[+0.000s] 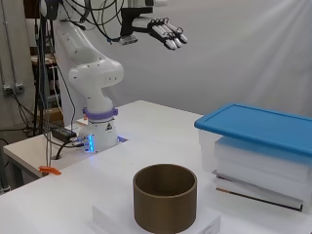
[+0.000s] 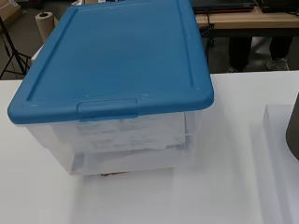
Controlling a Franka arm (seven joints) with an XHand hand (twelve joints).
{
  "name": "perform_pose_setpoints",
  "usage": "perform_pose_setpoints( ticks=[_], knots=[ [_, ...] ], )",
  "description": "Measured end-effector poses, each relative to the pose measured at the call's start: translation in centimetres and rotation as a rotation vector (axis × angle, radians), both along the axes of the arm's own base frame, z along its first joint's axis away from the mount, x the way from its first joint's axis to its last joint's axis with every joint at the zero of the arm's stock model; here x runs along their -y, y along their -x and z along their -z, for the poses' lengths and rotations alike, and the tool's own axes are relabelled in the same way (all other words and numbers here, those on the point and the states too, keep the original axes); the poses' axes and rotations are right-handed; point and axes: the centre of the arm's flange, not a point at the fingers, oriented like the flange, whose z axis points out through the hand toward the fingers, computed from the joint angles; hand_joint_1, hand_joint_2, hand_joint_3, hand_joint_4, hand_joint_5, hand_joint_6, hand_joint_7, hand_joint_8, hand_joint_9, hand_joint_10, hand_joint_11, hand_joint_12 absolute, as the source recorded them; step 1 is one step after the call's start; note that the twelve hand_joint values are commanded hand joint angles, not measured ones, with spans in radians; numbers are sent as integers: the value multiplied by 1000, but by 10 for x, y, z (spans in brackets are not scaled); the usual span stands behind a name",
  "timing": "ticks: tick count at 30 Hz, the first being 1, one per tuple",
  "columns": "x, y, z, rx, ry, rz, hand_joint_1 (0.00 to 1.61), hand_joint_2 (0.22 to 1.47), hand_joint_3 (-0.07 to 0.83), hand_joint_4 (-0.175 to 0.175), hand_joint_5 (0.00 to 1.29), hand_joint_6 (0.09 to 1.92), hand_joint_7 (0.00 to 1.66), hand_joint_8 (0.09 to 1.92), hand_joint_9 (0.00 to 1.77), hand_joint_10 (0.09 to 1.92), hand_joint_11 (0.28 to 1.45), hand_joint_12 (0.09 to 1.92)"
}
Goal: Teleoperate dual arm-hand system to remove items from a box
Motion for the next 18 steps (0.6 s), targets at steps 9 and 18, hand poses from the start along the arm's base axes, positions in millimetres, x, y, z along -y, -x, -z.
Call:
perform_pose_setpoints(
  ticks=[9,18],
  knots=[
    [-5,8,-3,-42,60,7,158,912,-13,93,286,87,416,87,480,87,487,87],
    [-16,-128,77,-115,533,-231,162,877,1,109,321,87,393,87,388,87,421,87]
  ],
)
